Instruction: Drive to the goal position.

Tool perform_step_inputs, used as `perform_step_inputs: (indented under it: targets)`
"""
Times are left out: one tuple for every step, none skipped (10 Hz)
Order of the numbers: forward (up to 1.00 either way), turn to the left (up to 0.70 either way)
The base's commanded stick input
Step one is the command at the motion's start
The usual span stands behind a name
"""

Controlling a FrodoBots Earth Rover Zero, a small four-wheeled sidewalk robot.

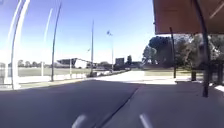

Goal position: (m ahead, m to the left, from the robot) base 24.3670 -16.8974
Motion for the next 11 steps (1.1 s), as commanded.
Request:
perform_step_inputs:
  targets:
    - [1.0,-0.4]
    - [1.0,-0.28]
    - [1.0,-0.11]
    - [1.0,0.0]
    - [1.0,0.0]
    - [1.0,0.0]
    - [1.0,0.0]
    - [1.0,0.0]
    - [1.0,-0.4]
    - [1.0,-0.4]
    - [1.0,-0.33]
